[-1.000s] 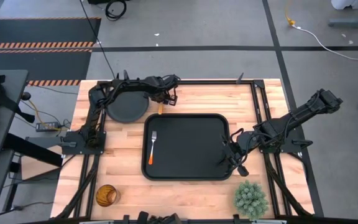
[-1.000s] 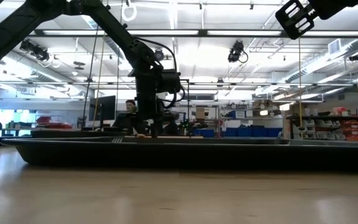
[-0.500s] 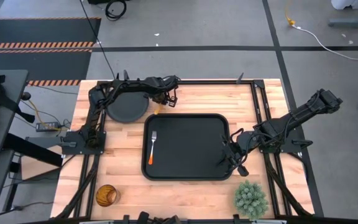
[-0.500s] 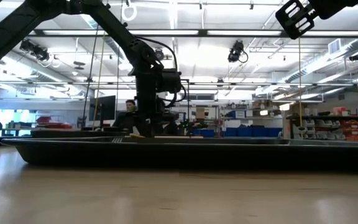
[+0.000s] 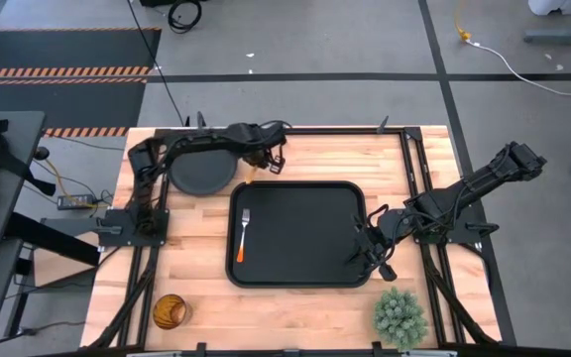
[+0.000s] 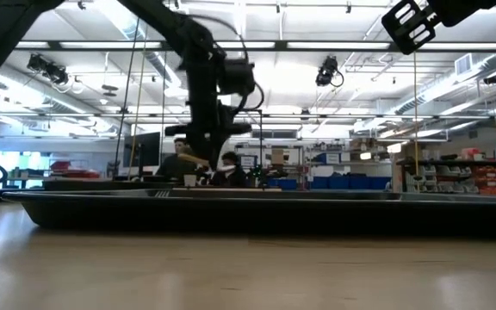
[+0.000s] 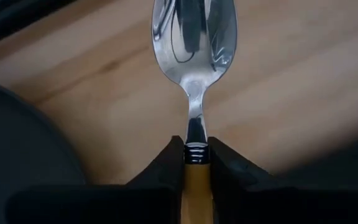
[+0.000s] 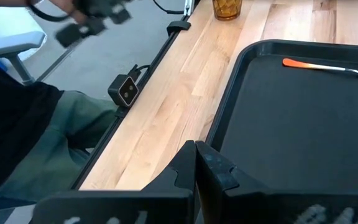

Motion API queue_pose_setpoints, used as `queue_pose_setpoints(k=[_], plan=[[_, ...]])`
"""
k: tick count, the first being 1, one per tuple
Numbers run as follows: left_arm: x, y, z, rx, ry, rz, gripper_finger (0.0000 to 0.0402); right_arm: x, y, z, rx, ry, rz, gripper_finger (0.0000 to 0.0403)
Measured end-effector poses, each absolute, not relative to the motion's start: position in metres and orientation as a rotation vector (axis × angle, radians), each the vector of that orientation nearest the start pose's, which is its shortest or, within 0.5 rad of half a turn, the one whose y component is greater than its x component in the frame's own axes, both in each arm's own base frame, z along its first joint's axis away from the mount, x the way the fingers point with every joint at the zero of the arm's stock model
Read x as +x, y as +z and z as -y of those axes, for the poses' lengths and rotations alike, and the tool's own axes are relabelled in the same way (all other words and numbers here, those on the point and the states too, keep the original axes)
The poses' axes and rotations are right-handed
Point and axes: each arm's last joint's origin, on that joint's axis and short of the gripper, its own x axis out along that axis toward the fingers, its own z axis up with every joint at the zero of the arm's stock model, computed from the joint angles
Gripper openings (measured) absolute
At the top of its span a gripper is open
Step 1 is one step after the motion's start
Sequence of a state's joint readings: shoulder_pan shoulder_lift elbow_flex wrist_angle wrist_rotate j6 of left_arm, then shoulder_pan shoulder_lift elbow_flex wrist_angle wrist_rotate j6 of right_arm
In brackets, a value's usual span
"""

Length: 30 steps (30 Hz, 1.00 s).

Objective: Pick and place plate/cup/fork/spoon on tray
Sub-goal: Put the yellow spoon on the black tray to the right of the orange fork

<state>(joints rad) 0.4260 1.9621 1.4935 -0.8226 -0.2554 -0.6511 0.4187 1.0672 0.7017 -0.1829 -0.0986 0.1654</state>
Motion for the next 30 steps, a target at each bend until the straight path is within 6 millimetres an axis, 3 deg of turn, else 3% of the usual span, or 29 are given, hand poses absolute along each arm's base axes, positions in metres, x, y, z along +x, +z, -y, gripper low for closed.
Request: queue_pose_setpoints(k=[7,13,21,26,30], plan=[[0.370,0.221,-0.100,-0.588,0.912,-1.036,0.0055,0.205,0.253,-0.094,0.070,0.457,-0.588,0.0011],[0.380,0.223,-0.027,-0.633,0.865,-1.003,0.0060,0.205,0.253,-0.094,0.070,0.457,-0.584,0.0011],[0.367,0.220,0.062,-0.734,0.996,-0.896,0.0056,0.205,0.253,-0.094,0.070,0.457,-0.585,0.0011],[0.359,0.212,0.100,-0.805,1.070,-0.793,0.0060,0.205,0.253,-0.094,0.071,0.458,-0.582,0.0011],[0.359,0.192,0.114,-0.797,1.135,-0.788,0.0058,0.205,0.254,-0.094,0.072,0.458,-0.577,0.0011]])
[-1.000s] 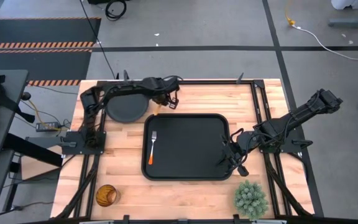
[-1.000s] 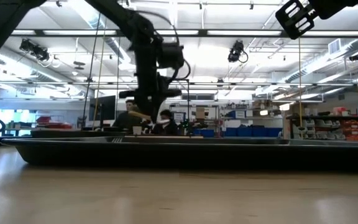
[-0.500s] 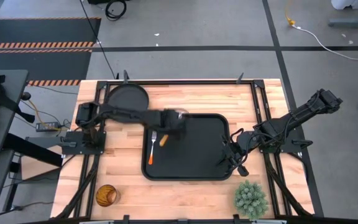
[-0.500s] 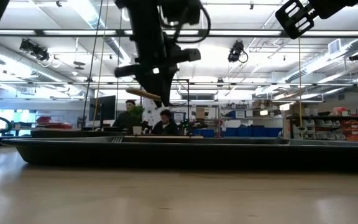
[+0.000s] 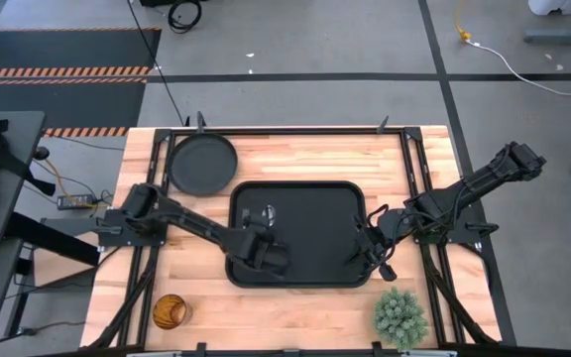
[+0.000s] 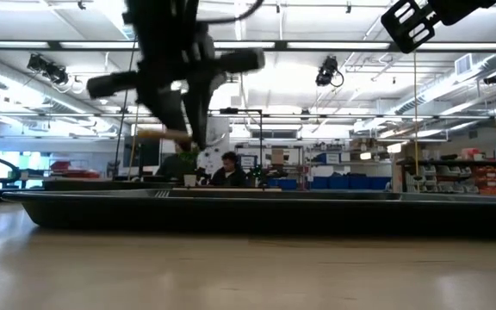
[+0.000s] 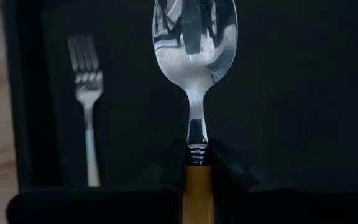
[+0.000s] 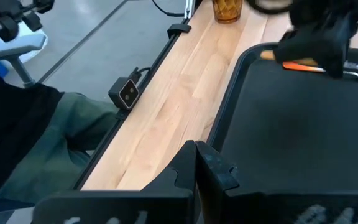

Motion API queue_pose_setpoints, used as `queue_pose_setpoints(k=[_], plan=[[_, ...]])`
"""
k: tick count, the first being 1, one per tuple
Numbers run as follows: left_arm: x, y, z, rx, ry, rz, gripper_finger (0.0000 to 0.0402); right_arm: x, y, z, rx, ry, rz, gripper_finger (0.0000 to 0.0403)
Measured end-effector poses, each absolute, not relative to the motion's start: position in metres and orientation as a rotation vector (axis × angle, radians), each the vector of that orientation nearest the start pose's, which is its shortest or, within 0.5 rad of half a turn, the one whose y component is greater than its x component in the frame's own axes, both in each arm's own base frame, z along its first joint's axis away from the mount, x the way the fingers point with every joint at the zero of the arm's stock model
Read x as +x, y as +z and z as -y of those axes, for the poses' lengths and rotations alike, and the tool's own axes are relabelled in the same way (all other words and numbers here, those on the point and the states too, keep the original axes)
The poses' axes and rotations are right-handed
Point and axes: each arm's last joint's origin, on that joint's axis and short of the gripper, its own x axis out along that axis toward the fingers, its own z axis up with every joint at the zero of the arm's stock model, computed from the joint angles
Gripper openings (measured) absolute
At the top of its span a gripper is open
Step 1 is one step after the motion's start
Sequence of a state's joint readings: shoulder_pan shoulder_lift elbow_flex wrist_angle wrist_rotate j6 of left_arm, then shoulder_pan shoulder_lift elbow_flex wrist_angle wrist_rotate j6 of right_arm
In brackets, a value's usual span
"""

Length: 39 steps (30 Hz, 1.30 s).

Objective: Pick and place plate/cup/fork/spoon on tray
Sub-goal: Put the yellow spoon on the black tray to the right of the orange fork

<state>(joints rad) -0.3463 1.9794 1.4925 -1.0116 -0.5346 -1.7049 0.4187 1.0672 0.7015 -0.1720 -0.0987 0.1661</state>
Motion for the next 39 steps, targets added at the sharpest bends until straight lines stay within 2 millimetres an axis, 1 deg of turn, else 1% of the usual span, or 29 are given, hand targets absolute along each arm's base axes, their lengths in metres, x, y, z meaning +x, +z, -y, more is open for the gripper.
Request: queue_pose_setpoints(k=[4,10,13,15,18,24,32,35,39], plan=[[0.362,0.173,0.118,-0.798,1.169,-0.834,0.0058,0.206,0.254,-0.095,0.094,0.454,-0.573,0.0011],[0.362,0.159,0.118,-0.784,1.194,-0.888,0.0057,0.206,0.255,-0.095,0.117,0.448,-0.573,0.0011],[0.357,0.149,0.114,-0.785,1.215,-0.919,0.0056,0.206,0.255,-0.095,0.116,0.448,-0.572,0.0011],[0.354,0.140,0.111,-0.795,1.224,-0.922,0.0056,0.206,0.255,-0.095,0.115,0.448,-0.572,0.0011],[0.350,0.132,0.106,-0.812,1.252,-0.918,0.0056,0.206,0.255,-0.095,0.115,0.448,-0.572,0.0011],[0.351,0.130,0.100,-0.828,1.259,-0.897,0.0062,0.206,0.255,-0.095,0.114,0.449,-0.571,0.0011],[0.351,0.130,0.100,-0.851,1.274,-0.882,0.0062,0.206,0.255,-0.095,0.114,0.449,-0.569,0.0011],[0.351,0.130,0.098,-0.876,1.290,-0.868,0.0075,0.206,0.255,-0.095,0.114,0.449,-0.568,0.0011],[0.352,0.129,0.095,-0.881,1.298,-0.869,0.0106,0.206,0.255,-0.095,0.114,0.449,-0.568,0.0011]])
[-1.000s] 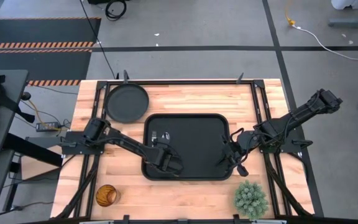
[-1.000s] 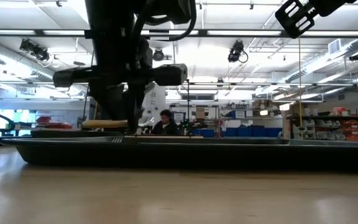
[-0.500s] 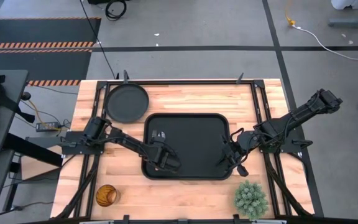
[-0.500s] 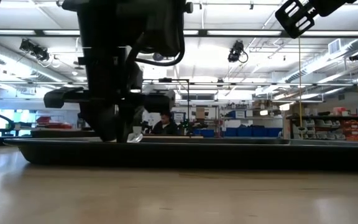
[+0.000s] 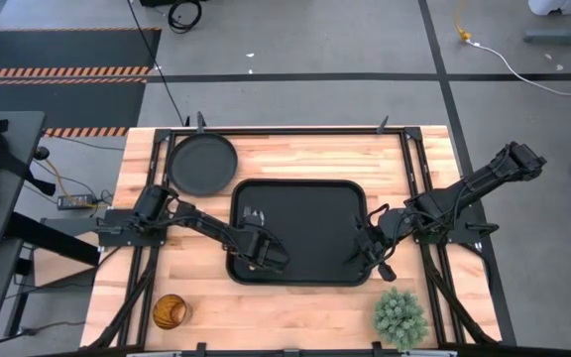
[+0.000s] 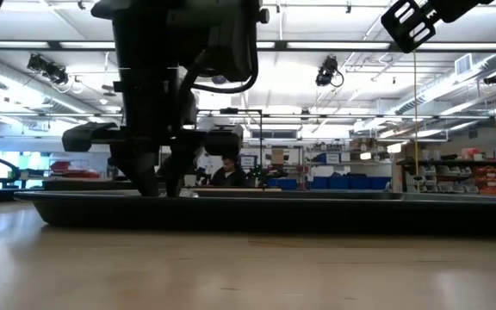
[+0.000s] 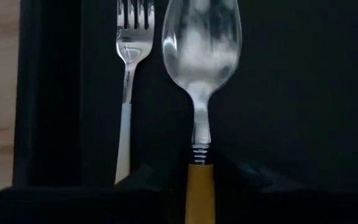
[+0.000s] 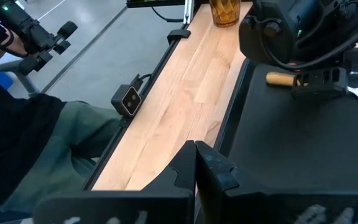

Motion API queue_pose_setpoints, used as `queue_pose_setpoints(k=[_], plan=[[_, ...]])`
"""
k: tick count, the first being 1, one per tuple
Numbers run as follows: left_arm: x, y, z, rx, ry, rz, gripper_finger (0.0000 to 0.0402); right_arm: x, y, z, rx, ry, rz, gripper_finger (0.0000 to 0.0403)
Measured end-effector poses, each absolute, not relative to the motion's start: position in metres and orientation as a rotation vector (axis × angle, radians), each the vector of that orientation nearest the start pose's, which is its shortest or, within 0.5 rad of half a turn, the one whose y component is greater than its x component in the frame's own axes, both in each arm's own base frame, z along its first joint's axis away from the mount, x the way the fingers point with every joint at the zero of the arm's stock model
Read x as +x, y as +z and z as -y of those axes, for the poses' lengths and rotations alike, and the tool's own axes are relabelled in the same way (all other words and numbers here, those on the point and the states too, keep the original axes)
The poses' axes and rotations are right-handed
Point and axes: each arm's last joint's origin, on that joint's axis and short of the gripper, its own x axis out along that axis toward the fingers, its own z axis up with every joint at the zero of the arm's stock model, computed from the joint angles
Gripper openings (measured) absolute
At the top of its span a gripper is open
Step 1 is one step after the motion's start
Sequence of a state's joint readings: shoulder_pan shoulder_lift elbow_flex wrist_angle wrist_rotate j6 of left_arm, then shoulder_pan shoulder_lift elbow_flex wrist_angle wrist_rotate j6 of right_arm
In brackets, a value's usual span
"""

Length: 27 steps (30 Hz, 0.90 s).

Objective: Pick and place plate/cup/fork/spoon on tray
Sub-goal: Put the yellow spoon on the black tray to the right of the orange fork, then put the black plate on the black tray to the right of the yellow spoon

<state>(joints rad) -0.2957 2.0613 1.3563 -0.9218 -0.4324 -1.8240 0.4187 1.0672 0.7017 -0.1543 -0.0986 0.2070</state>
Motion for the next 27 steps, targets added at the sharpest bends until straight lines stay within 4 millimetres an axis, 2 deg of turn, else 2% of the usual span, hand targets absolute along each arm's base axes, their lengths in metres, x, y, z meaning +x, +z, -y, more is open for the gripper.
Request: queue_pose_setpoints(k=[11,21,27], plan=[[0.352,0.132,0.089,-0.855,1.291,-0.878,0.0186,0.206,0.255,-0.095,0.114,0.449,-0.568,0.0011],[0.347,0.174,0.089,-0.801,1.162,-0.816,0.0201,0.206,0.255,-0.095,0.114,0.449,-0.567,0.0011],[0.345,0.190,0.087,-0.750,1.121,-0.755,0.0201,0.206,0.255,-0.095,0.083,0.458,-0.560,0.0011]])
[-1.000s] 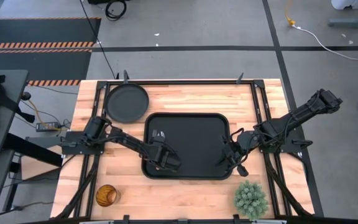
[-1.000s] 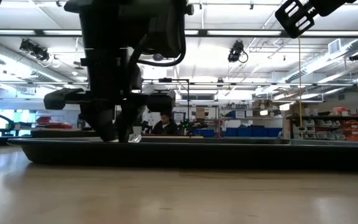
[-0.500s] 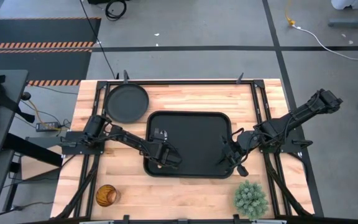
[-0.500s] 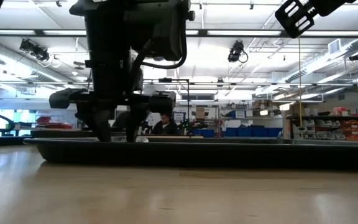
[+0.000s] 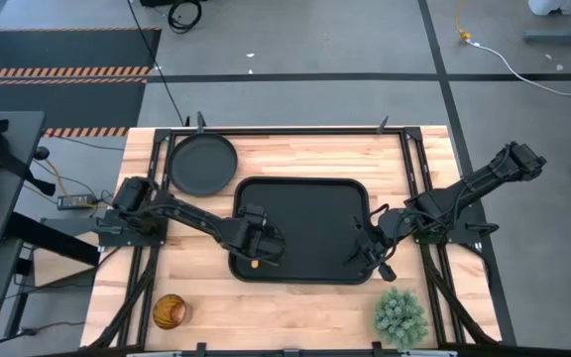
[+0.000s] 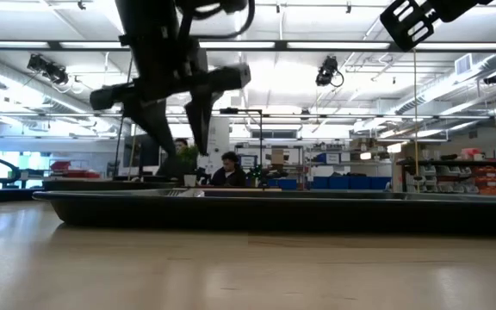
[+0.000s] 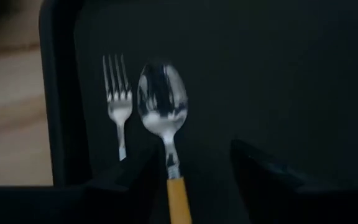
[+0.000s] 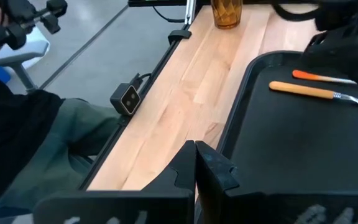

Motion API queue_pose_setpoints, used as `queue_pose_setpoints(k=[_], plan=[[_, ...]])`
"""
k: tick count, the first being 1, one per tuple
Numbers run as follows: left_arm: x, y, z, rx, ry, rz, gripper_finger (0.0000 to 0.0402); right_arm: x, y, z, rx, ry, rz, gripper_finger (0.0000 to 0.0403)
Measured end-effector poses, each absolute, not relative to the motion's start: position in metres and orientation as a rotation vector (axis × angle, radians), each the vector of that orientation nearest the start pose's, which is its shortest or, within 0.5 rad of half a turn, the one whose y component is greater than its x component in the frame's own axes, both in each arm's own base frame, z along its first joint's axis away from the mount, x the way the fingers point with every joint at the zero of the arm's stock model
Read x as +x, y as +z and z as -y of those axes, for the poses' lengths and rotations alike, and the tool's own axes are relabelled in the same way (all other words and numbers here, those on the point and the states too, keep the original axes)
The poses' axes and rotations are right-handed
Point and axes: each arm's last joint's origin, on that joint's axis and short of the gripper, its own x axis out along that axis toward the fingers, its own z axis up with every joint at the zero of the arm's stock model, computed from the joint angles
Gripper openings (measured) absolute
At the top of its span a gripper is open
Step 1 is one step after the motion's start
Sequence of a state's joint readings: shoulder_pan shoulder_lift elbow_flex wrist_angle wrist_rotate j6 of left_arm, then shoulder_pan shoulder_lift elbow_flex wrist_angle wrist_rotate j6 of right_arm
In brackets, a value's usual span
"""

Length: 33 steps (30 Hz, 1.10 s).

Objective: Pick and place plate/cup/fork/spoon on tray
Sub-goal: Put the black plate on the black tray to the right of the yellow spoon

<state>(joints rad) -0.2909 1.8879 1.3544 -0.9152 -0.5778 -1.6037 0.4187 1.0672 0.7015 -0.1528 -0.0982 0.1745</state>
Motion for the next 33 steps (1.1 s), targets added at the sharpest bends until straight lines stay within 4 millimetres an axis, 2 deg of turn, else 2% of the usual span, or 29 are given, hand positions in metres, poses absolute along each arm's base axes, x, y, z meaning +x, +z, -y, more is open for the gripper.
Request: queue_pose_setpoints(k=[6,11,17,21,26,28,33], plan=[[0.341,0.208,0.085,-0.684,1.103,-0.656,0.0202,0.206,0.255,-0.095,0.032,0.473,-0.546,0.0011],[0.332,0.232,0.076,-0.589,1.075,-0.610,0.0202,0.206,0.255,-0.095,0.038,0.471,-0.548,0.0011],[0.307,0.263,0.047,-0.491,1.155,-0.640,0.0202,0.206,0.255,-0.095,0.044,0.466,-0.548,0.0011],[0.285,0.271,0.021,-0.442,1.302,-0.715,0.0202,0.206,0.255,-0.095,0.040,0.467,-0.548,0.0011],[0.272,0.261,-0.013,-0.426,1.457,-0.813,0.0202,0.206,0.255,-0.095,0.038,0.467,-0.548,0.0011],[0.272,0.248,-0.027,-0.466,1.453,-0.869,0.0202,0.206,0.255,-0.095,0.038,0.467,-0.548,0.0011],[0.276,0.202,-0.063,-0.609,1.319,-0.932,0.0202,0.206,0.255,-0.095,0.038,0.467,-0.548,0.0011]])
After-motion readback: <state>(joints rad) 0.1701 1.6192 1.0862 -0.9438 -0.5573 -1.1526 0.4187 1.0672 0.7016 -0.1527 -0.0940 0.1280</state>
